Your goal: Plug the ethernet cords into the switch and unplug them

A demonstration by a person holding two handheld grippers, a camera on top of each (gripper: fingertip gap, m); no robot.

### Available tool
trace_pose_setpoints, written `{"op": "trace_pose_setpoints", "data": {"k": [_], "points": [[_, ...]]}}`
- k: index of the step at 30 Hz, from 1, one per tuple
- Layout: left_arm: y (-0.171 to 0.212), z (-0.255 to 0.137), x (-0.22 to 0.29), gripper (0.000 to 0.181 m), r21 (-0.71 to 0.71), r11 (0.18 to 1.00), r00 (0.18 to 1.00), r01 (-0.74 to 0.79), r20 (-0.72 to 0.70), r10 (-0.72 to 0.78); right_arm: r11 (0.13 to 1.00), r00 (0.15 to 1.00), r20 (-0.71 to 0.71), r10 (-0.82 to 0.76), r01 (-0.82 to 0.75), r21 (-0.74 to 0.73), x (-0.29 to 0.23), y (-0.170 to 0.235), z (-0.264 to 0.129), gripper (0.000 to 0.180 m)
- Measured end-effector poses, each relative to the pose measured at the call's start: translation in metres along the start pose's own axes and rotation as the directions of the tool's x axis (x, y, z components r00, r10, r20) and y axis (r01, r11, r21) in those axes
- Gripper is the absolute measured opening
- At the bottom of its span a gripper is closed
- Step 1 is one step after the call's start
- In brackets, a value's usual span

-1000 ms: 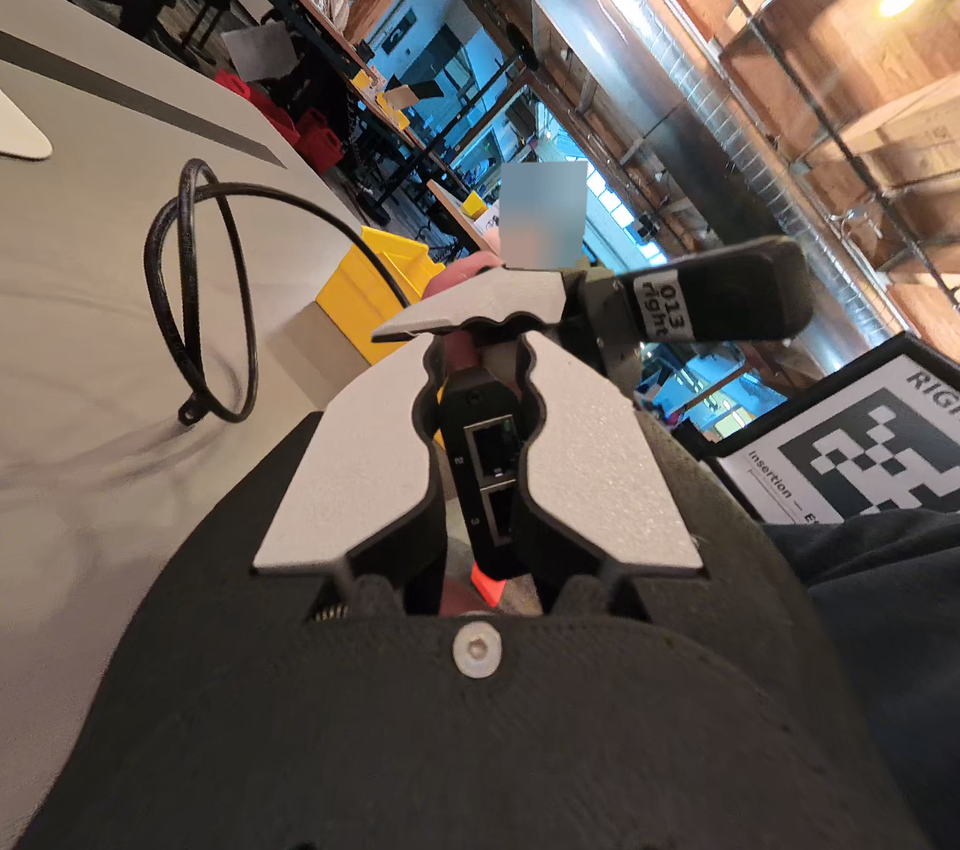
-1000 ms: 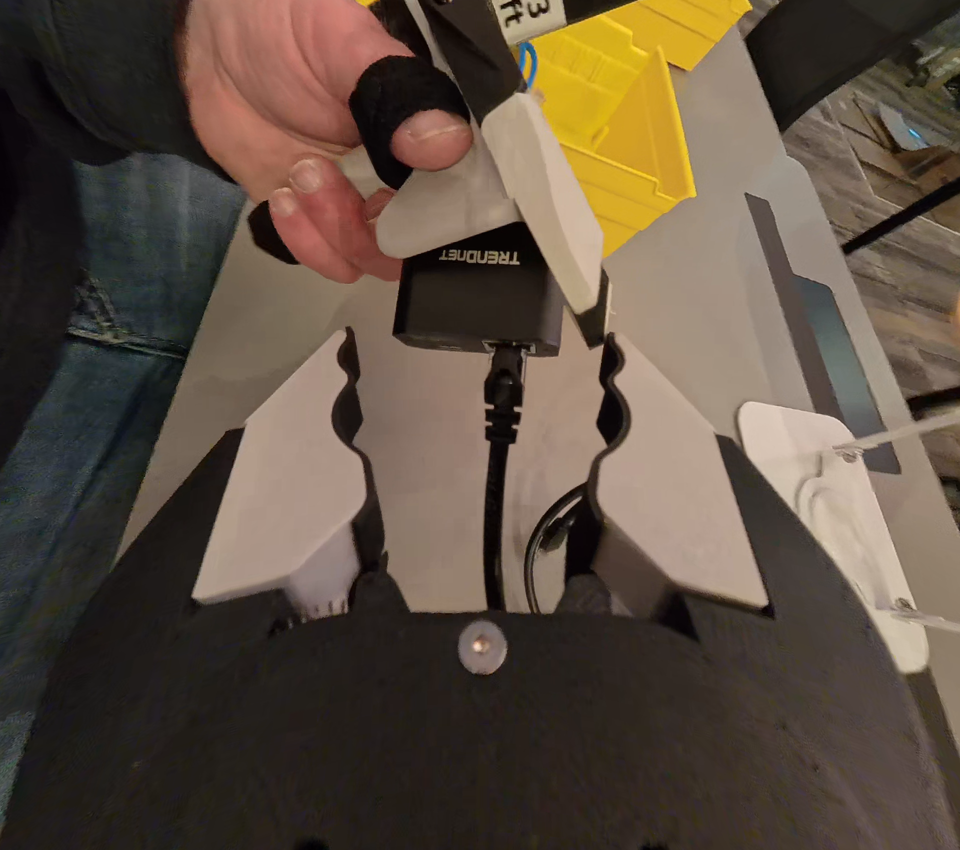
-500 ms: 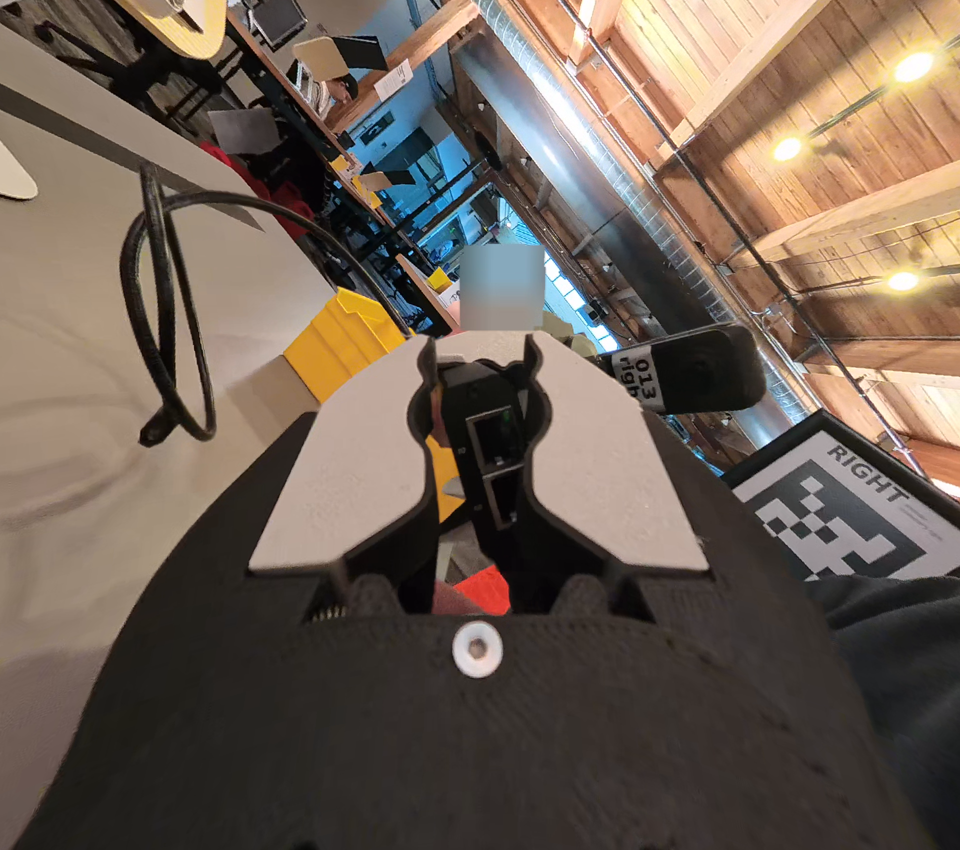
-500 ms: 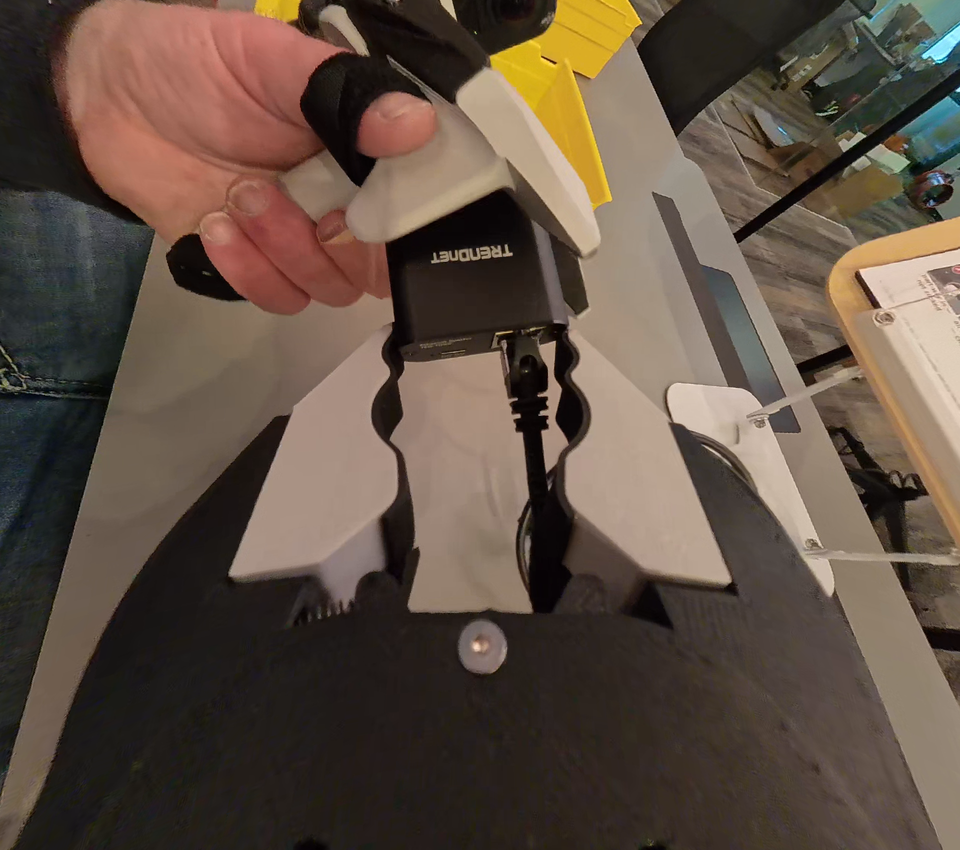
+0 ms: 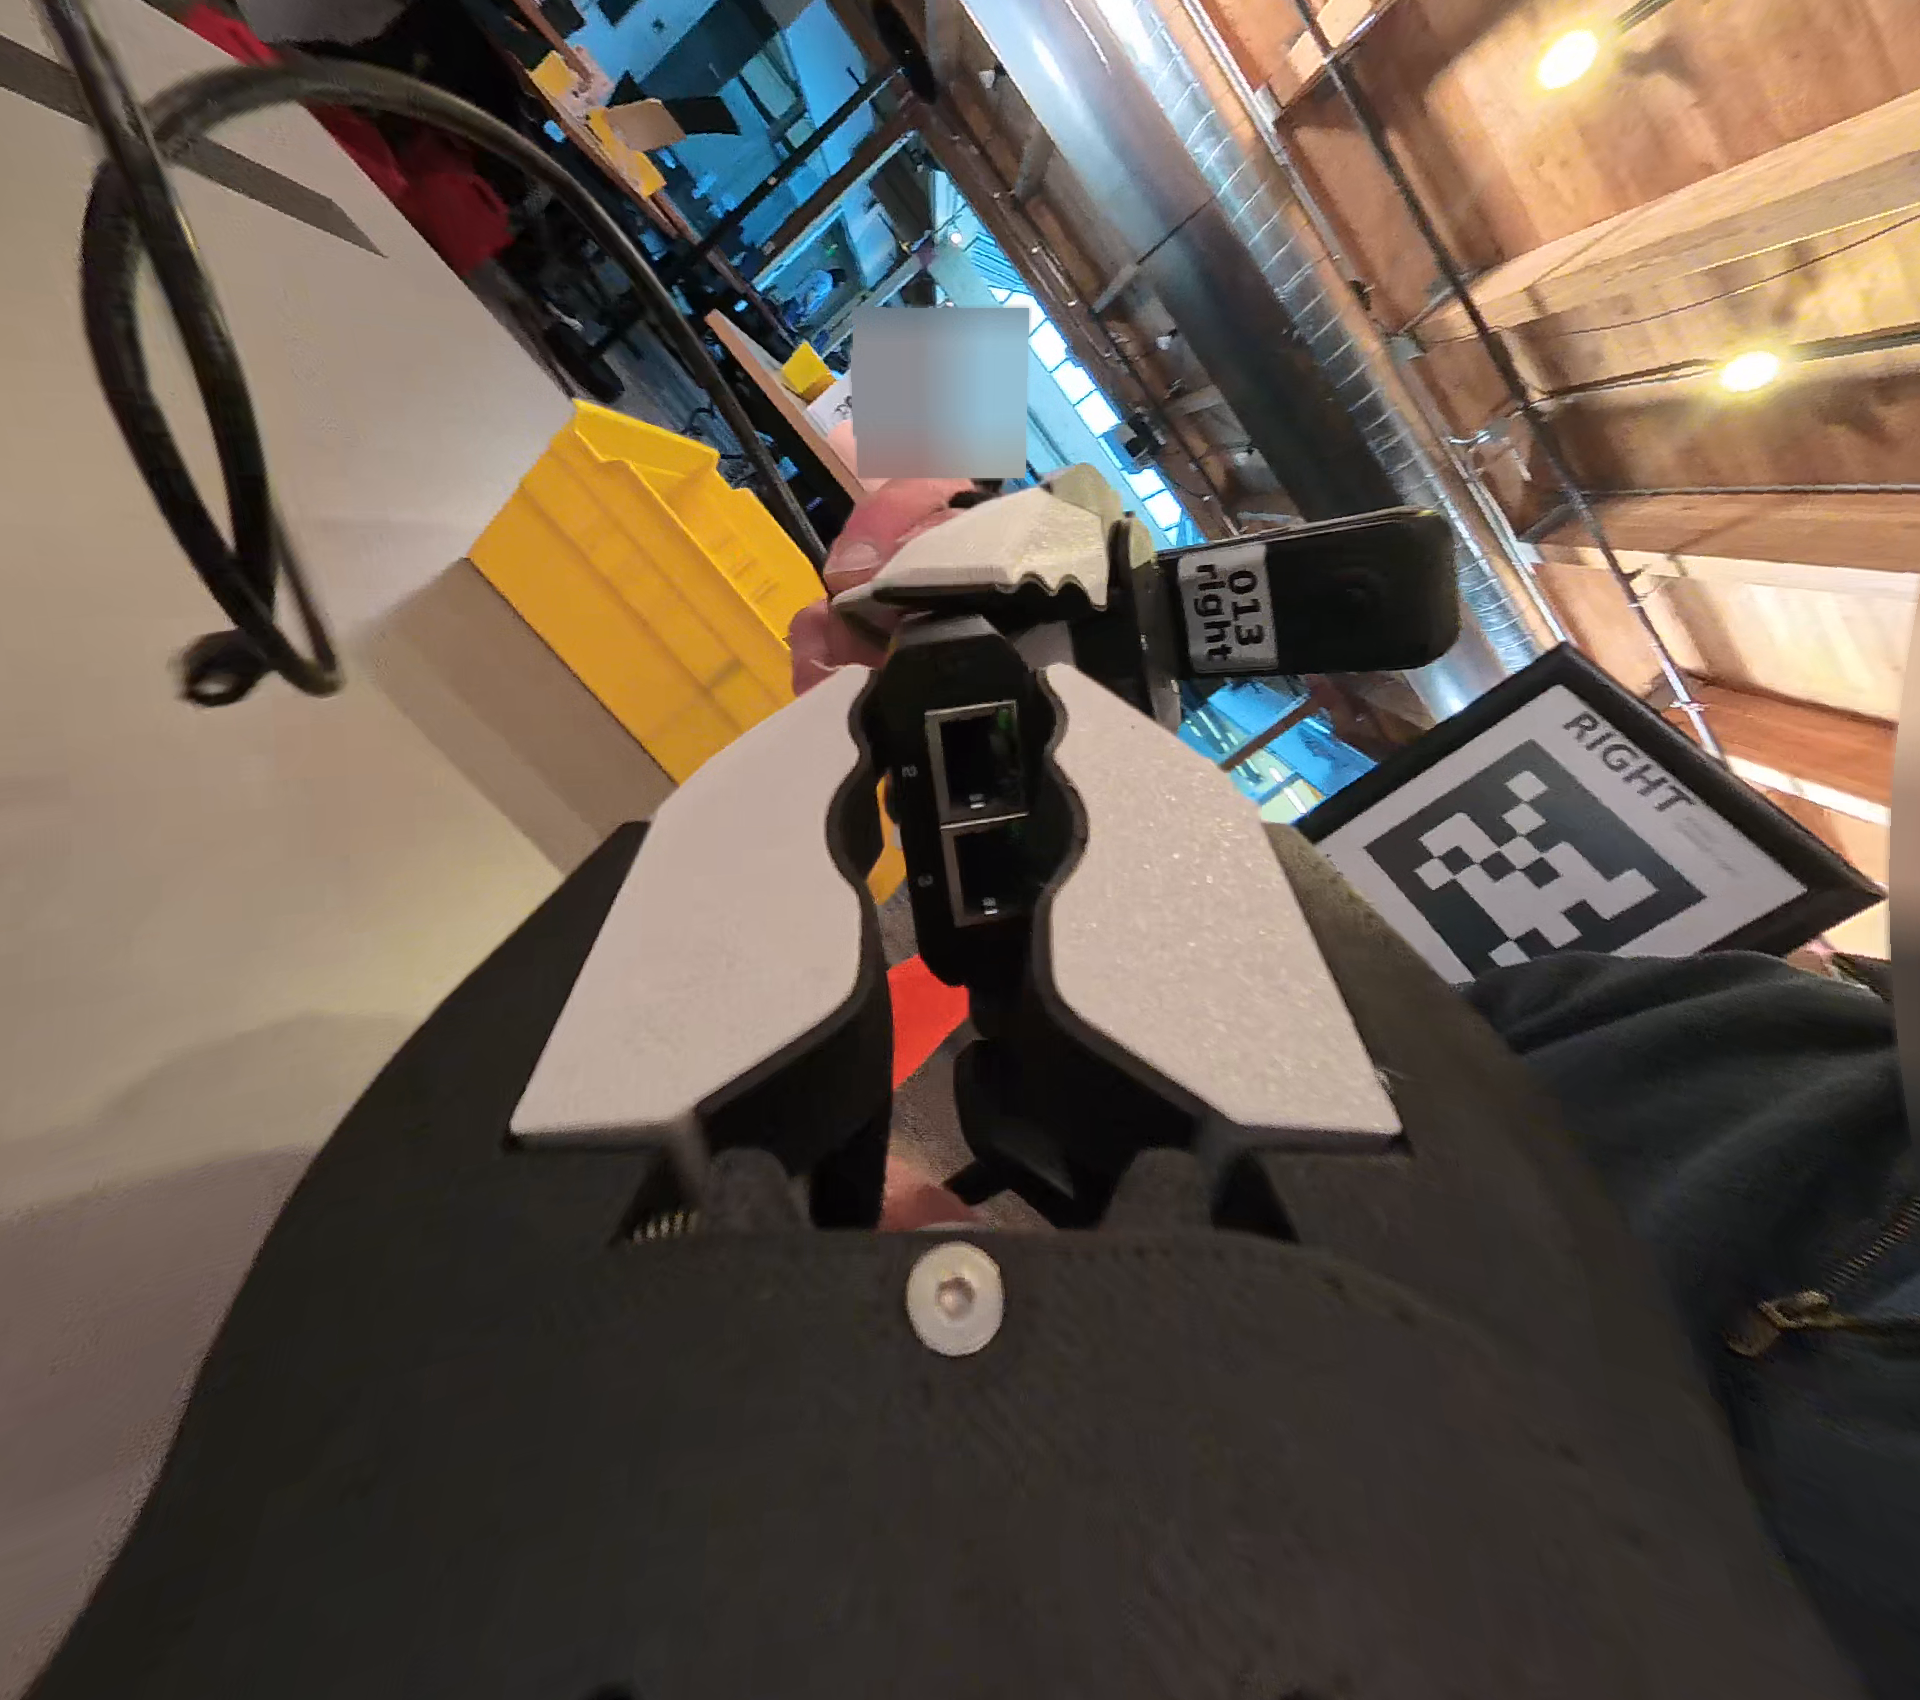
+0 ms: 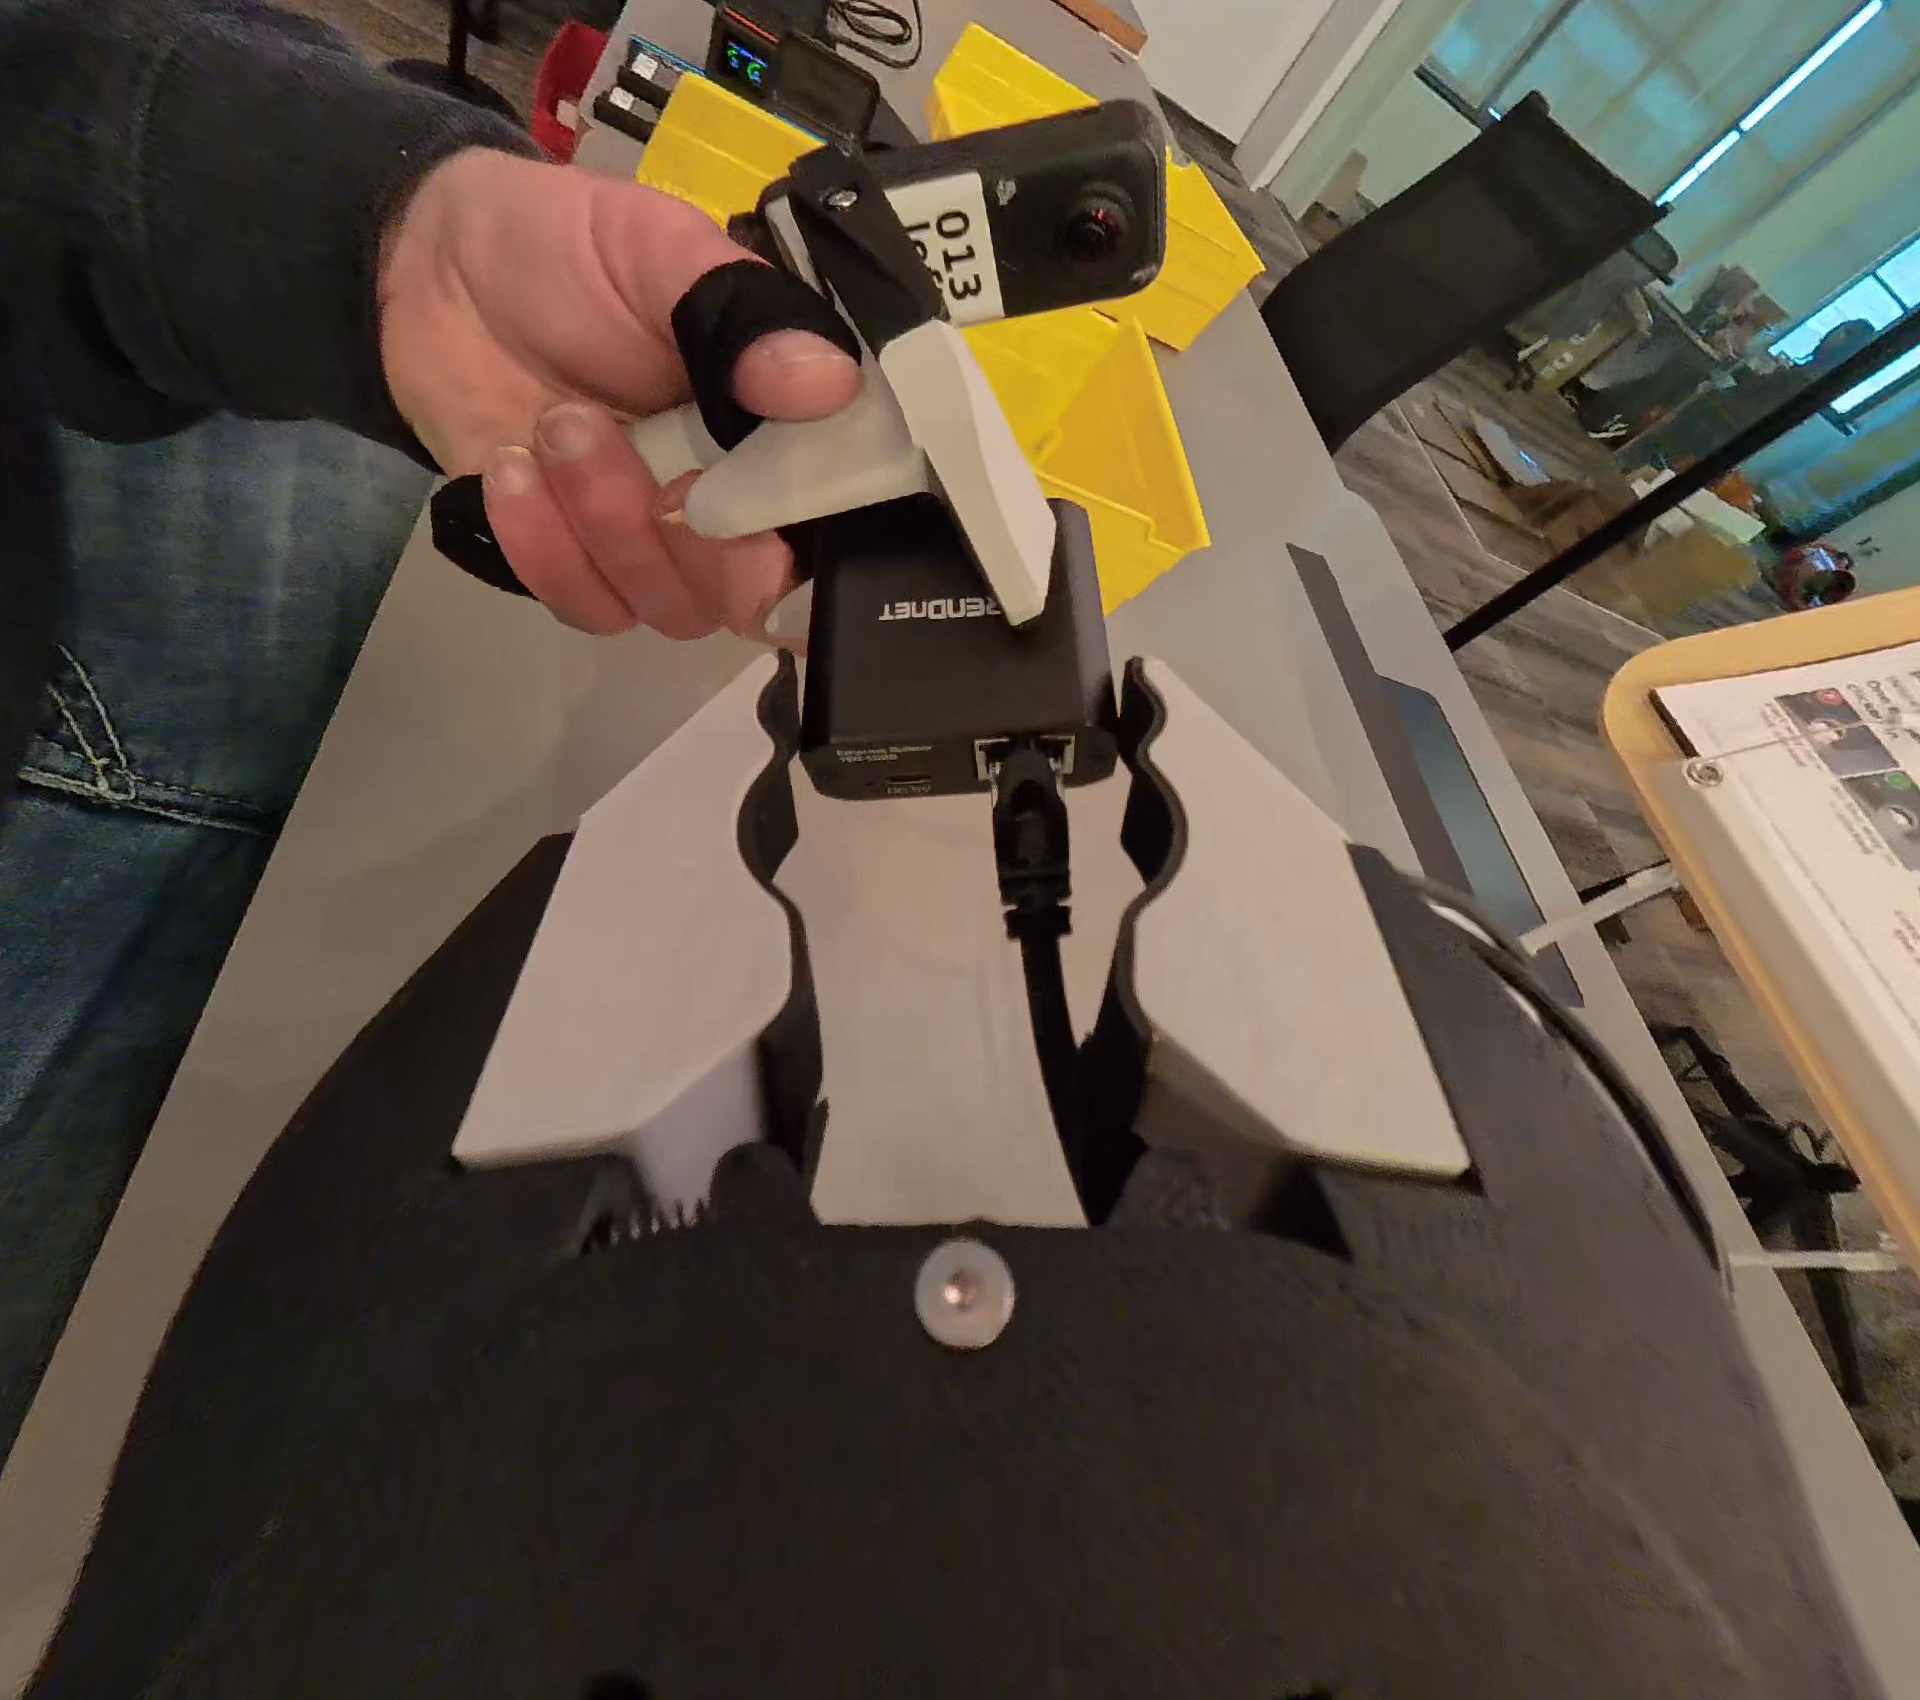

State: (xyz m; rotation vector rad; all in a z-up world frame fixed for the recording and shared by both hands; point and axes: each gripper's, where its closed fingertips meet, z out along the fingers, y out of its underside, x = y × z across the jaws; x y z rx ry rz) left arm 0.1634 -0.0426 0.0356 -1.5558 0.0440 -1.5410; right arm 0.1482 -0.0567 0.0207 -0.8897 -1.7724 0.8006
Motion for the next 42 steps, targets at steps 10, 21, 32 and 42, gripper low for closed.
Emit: {"op": "trace_pose_setpoints", "data": {"k": [10, 21, 32, 42], "points": [[0.004, 0.003, 0.007, 0.025, 0.025, 0.997, 0.996, 0.072, -0.062, -0.071, 0.997, 0.996, -0.023, -0.082, 0.082, 0.003, -0.003, 0.003, 0.007, 0.061], [-0.002, 0.001, 0.006, 0.039, 0.046, 0.997, 0.996, 0.061, -0.062, -0.058, 0.989, 0.99, 0.078, 0.114, -0.121, 0.084, -0.003, 0.001, 0.001, 0.061], [0.018, 0.008, 0.007, 0.048, -0.146, 0.98, 0.98, -0.139, 0.125, 0.158, 0.98, 0.978, 0.112, 0.176, -0.185, 0.075, 0.001, 0.008, -0.017, 0.061], [0.017, 0.007, 0.024, 0.026, -0.057, 0.998, 0.994, 0.015, -0.109, -0.021, 1.0, 0.999, -0.048, -0.004, 0.005, 0.024, 0.004, -0.01, -0.016, 0.061]]}}
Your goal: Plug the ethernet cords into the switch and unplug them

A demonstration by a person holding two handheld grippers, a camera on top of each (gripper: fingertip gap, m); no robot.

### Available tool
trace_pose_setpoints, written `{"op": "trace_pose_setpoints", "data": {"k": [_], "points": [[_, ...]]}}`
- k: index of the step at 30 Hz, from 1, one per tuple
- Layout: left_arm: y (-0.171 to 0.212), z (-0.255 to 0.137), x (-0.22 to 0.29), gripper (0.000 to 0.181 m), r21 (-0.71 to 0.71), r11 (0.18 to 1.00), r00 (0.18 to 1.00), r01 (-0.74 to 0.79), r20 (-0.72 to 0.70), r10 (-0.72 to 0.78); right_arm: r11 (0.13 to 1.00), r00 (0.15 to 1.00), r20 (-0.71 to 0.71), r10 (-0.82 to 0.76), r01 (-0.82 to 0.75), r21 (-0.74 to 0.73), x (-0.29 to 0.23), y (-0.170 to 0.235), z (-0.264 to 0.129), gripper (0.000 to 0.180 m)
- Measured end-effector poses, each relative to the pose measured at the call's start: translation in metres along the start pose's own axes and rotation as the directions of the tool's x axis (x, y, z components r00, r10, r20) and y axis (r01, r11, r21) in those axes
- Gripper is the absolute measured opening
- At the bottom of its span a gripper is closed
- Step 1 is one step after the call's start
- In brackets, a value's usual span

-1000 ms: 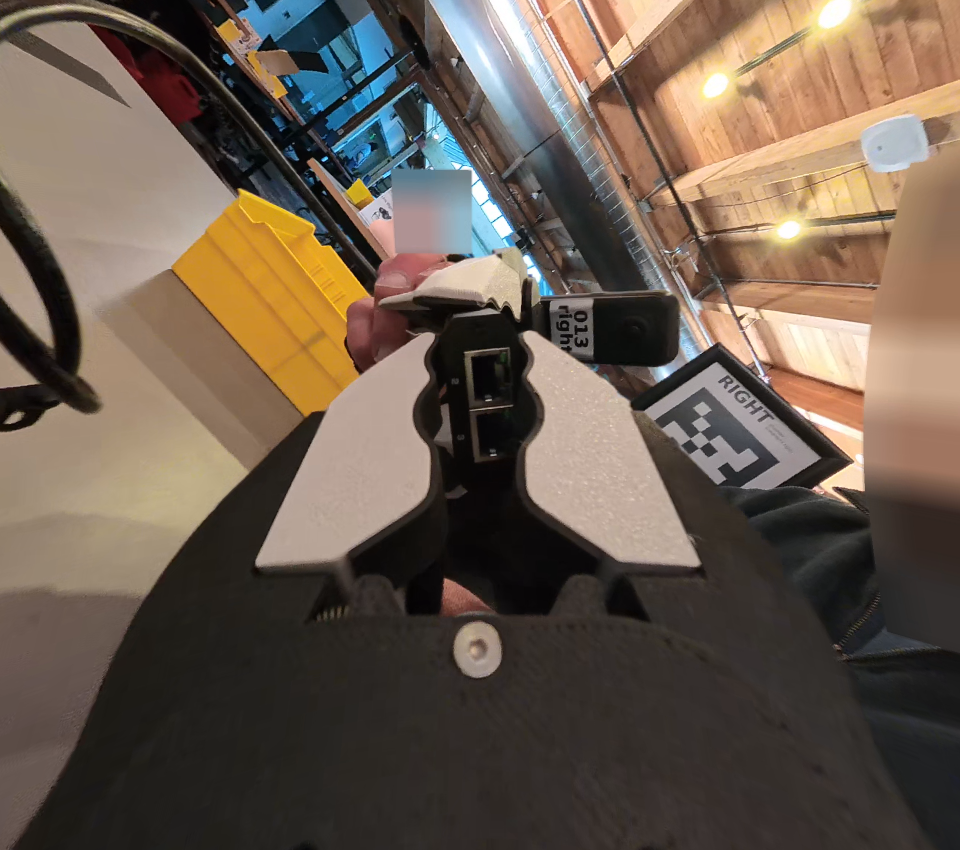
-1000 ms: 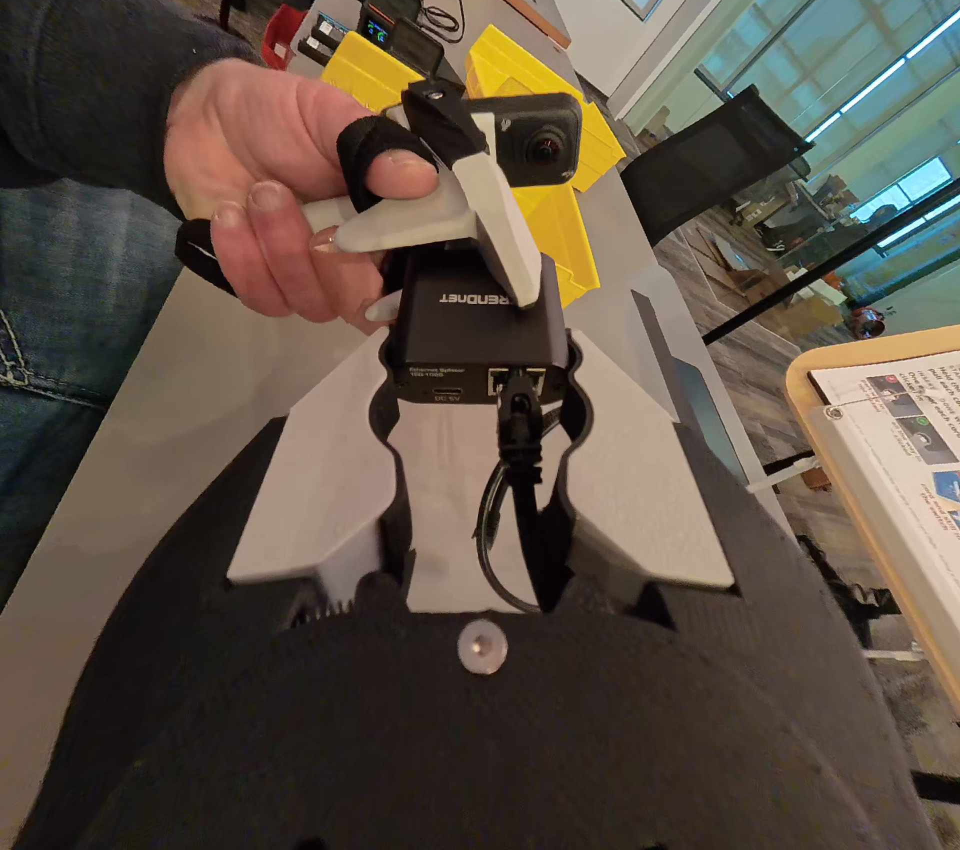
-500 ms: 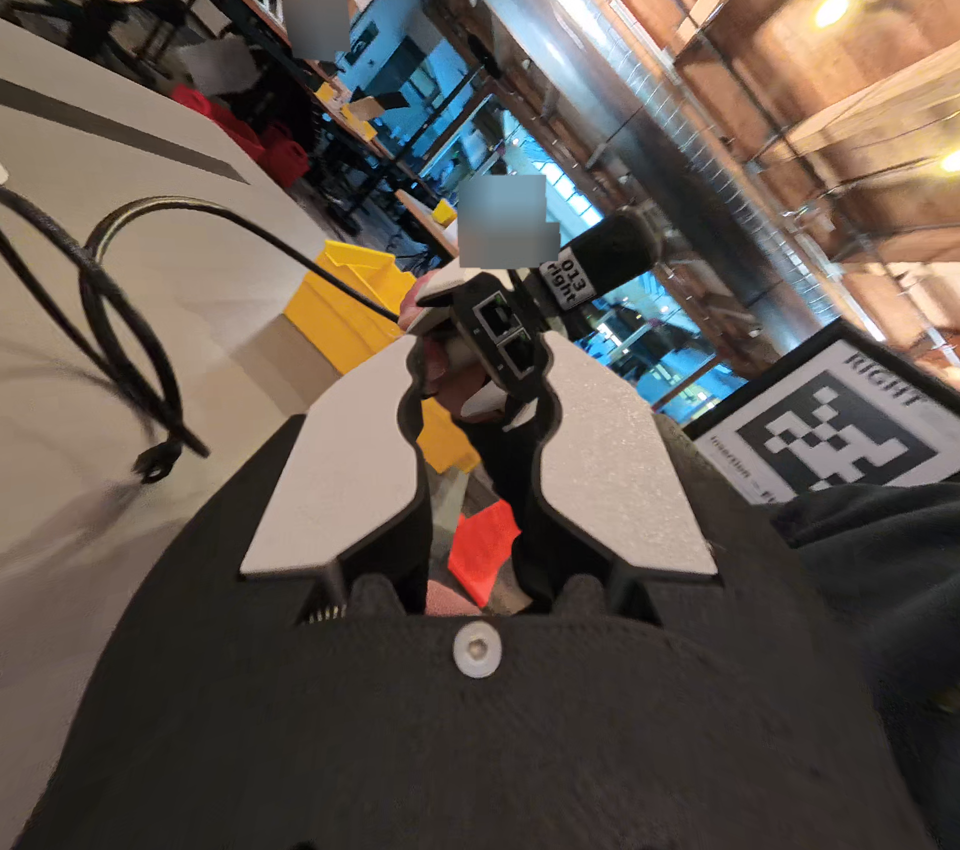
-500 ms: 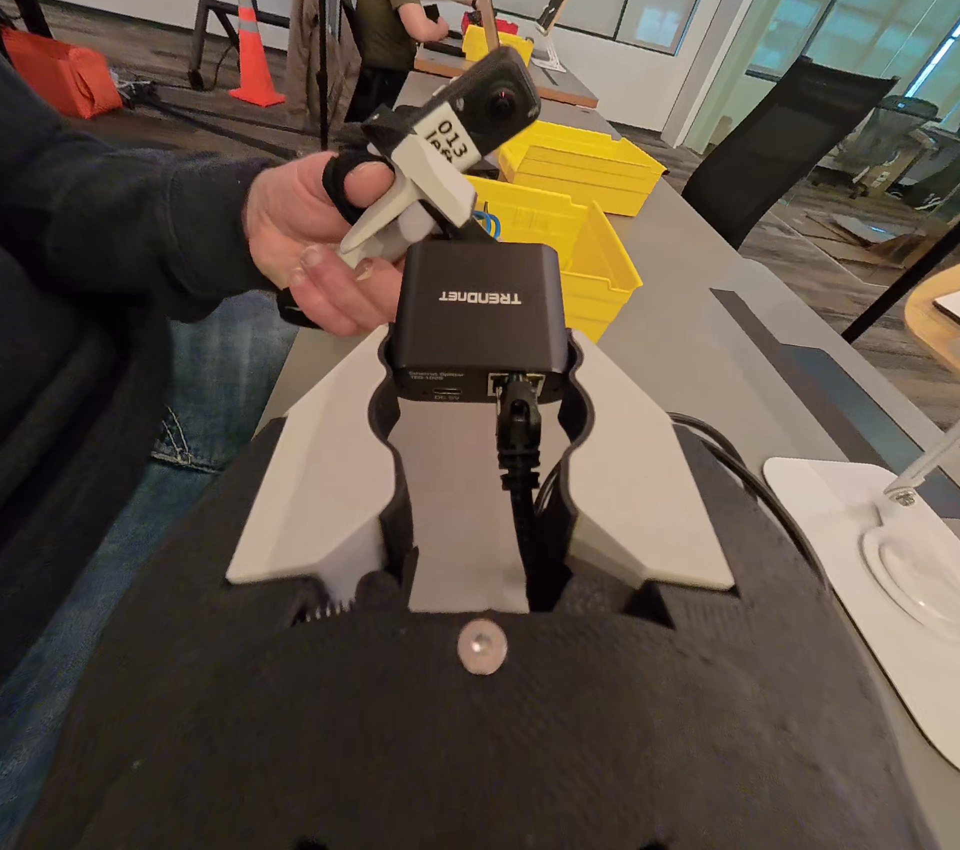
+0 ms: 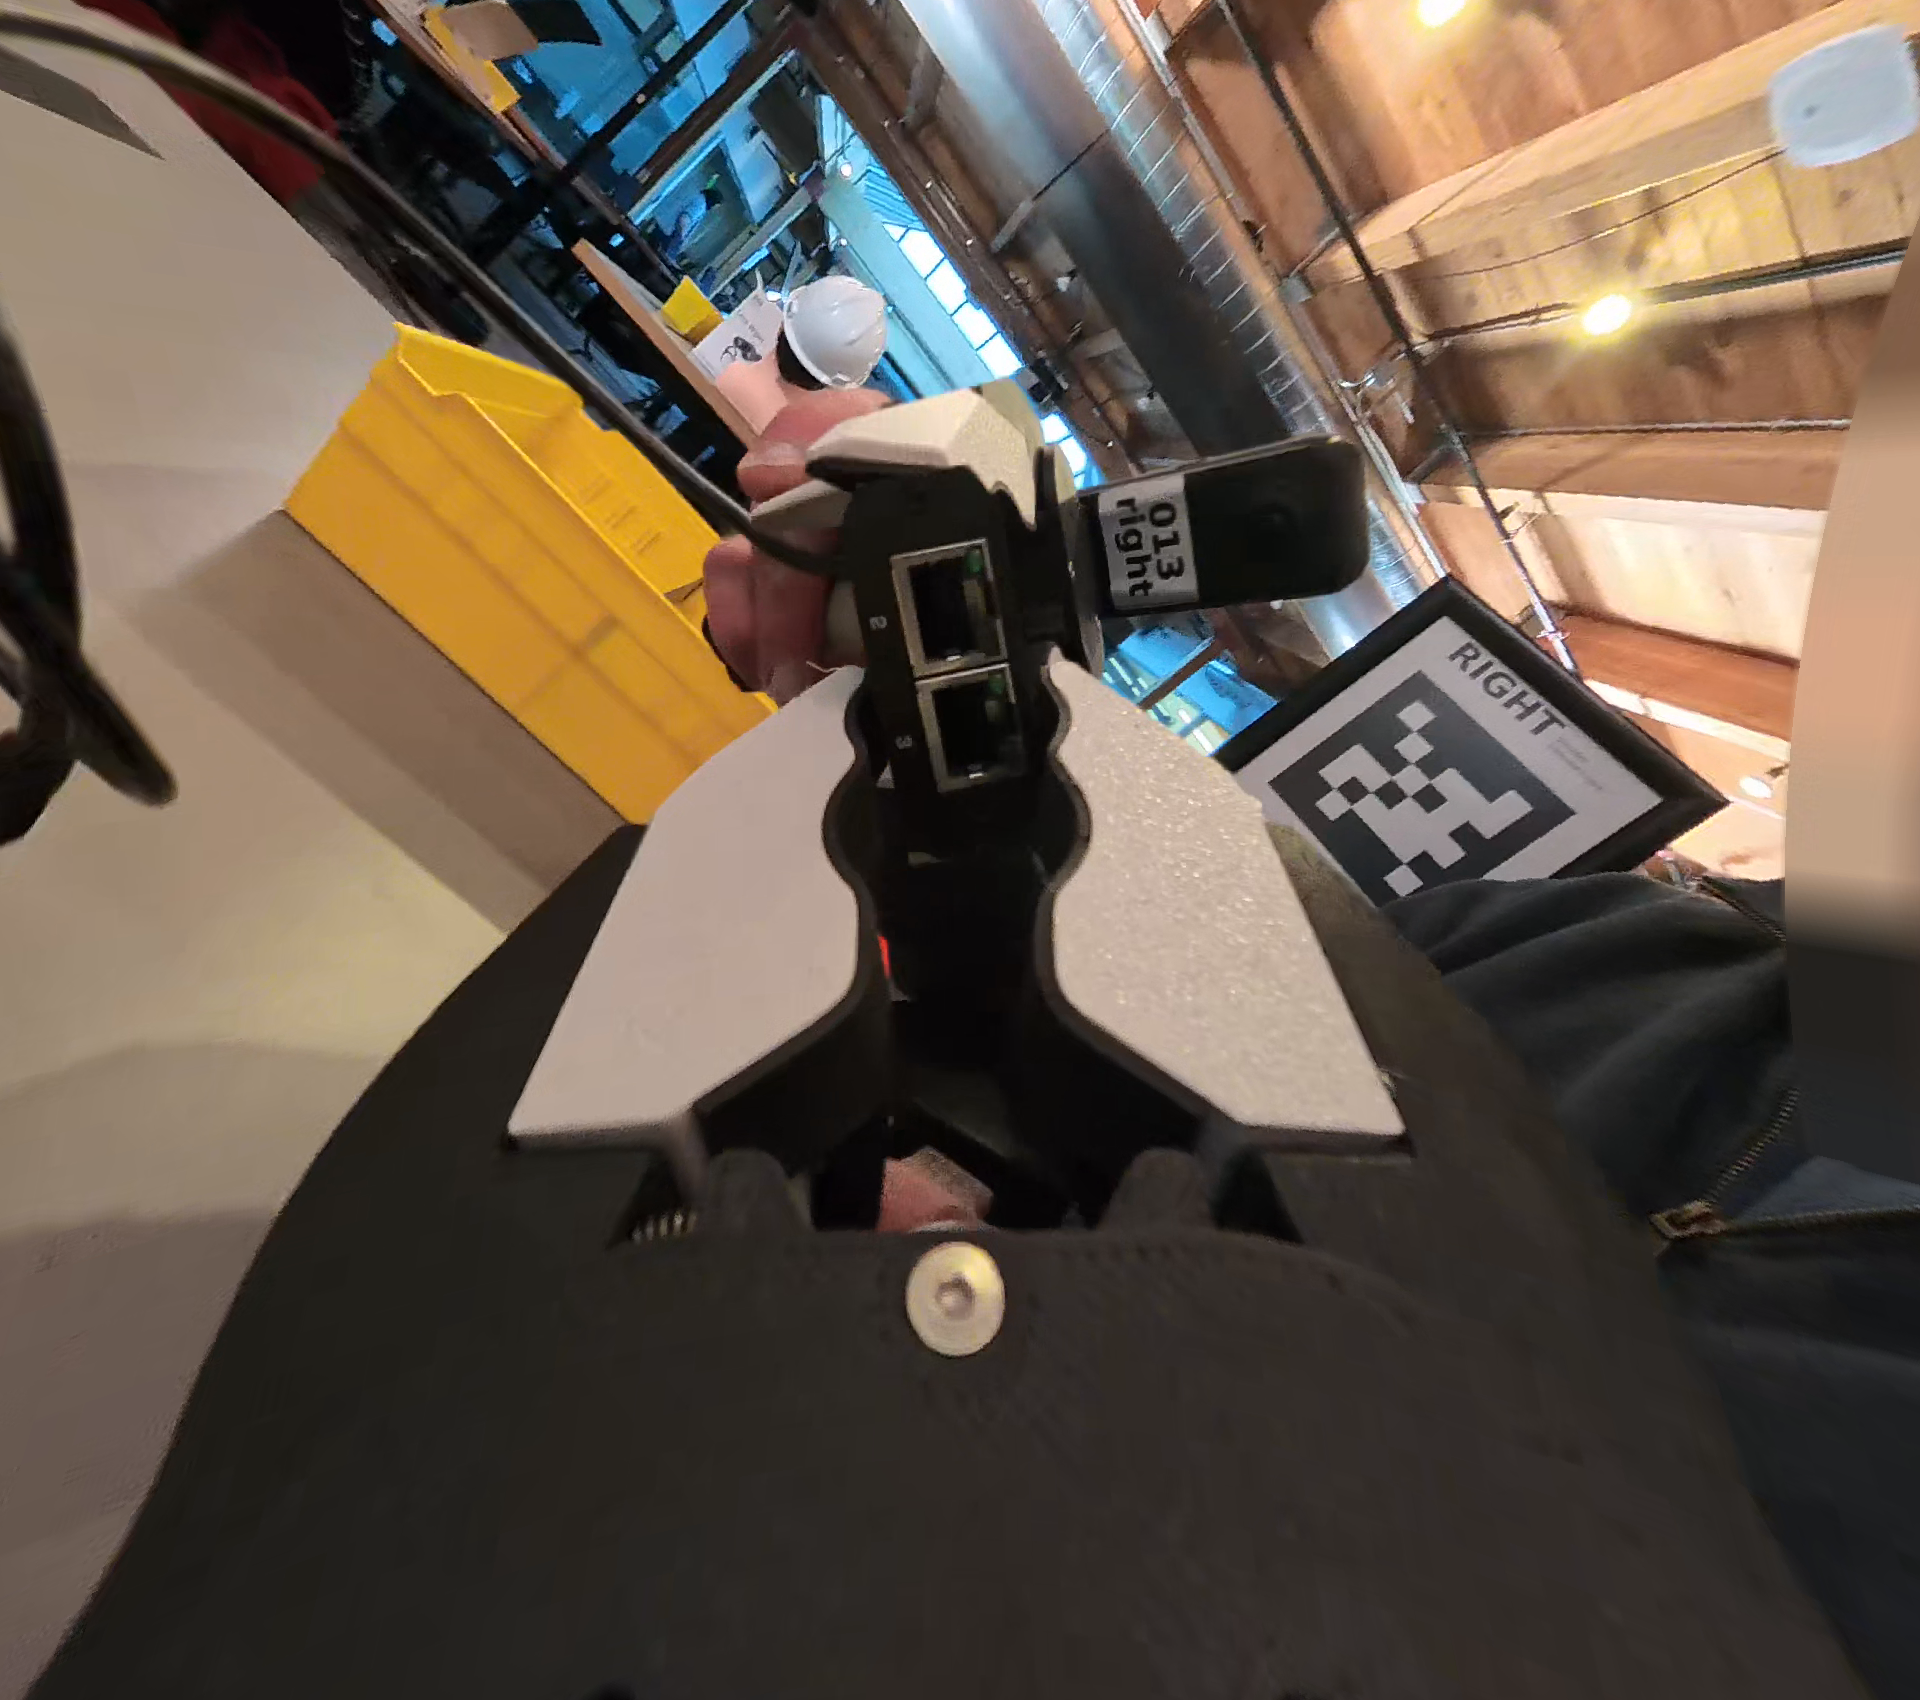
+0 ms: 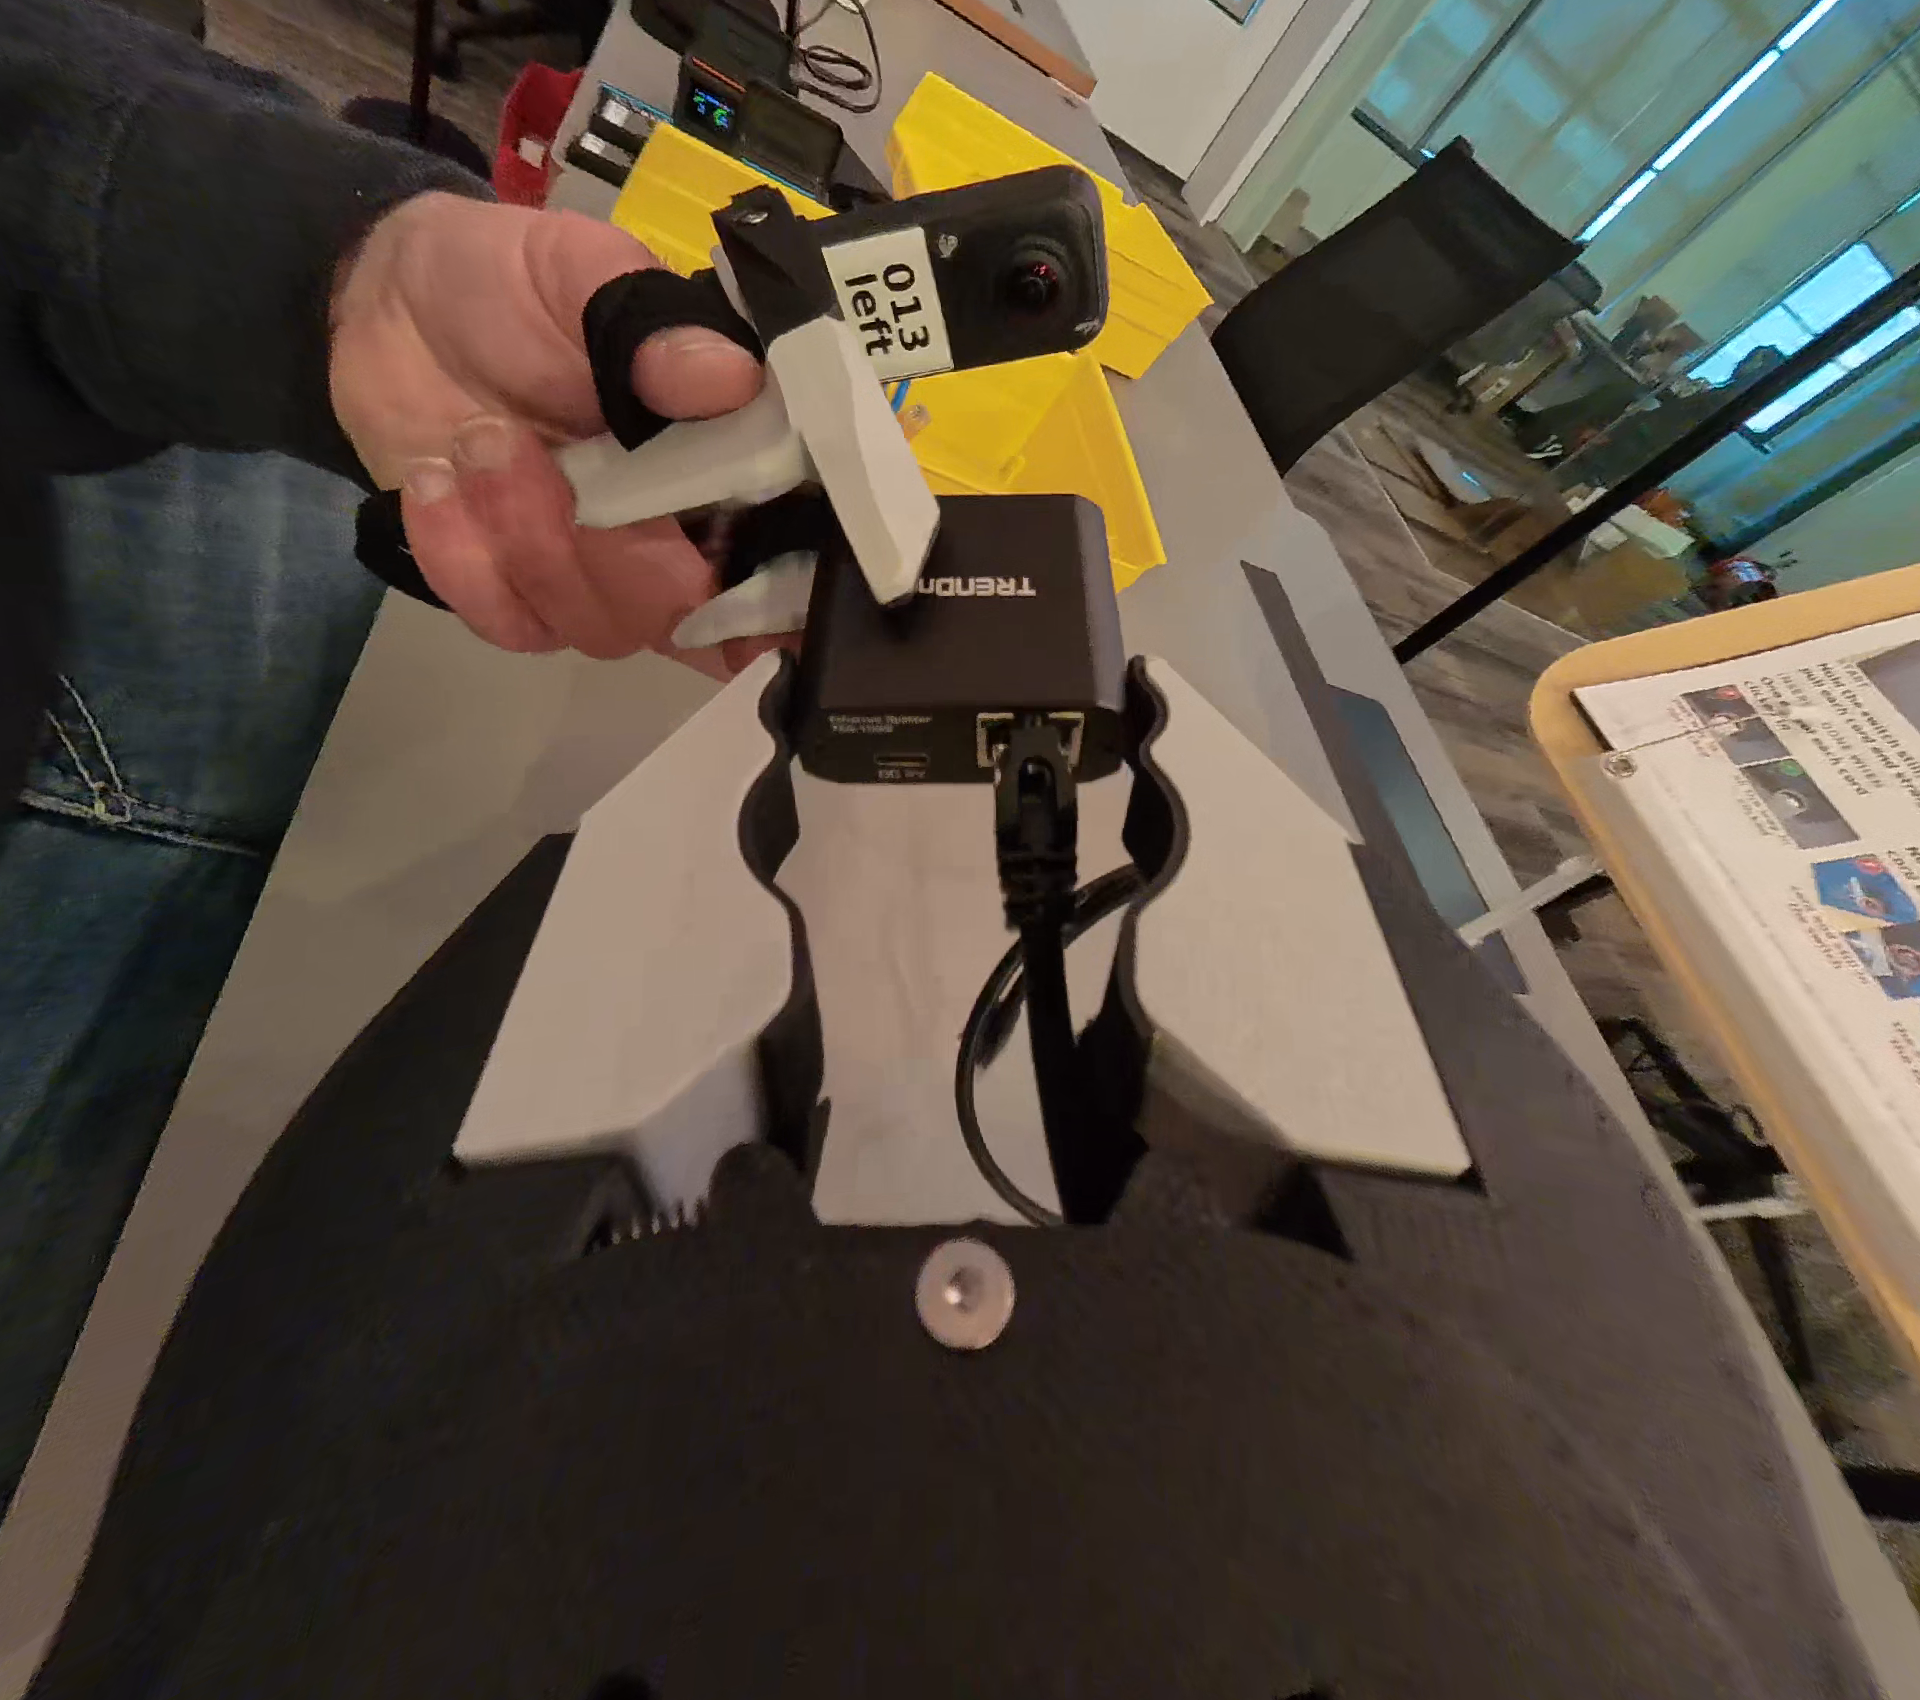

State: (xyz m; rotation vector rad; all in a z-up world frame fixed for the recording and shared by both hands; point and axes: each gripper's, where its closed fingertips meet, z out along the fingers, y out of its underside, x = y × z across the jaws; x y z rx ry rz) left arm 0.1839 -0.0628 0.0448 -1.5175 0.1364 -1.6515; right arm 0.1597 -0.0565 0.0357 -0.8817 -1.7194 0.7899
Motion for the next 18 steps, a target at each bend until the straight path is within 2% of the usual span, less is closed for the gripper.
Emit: {"op": "trace_pose_setpoints", "data": {"k": [3, 6, 11, 18], "points": [[-0.005, -0.003, 0.003, 0.026, 0.047, 0.998, 0.998, 0.04, -0.05, -0.038, 0.999, 0.998, -0.056, -0.043, 0.042, -0.029, 0.004, -0.001, -0.003, 0.062], [-0.002, -0.001, 0.006, 0.026, 0.03, 0.998, 0.996, 0.054, -0.078, -0.052, 0.994, 0.99, -0.094, -0.107, 0.104, -0.04, 0.002, -0.005, 0.0, 0.069], [0.005, 0.005, 0.009, 0.026, 0.014, 0.997, 0.99, 0.082, -0.119, -0.08, 0.998, 0.999, -0.017, -0.03, 0.031, 0.054, -0.005, -0.01, 0.003, 0.062], [0.006, 0.008, 0.008, 0.028, 0.033, 0.992, 0.981, 0.124, -0.152, -0.117, 0.994, 0.998, 0.044, 0.047, -0.051, 0.099, -0.007, -0.008, 0.001, 0.062]]}}
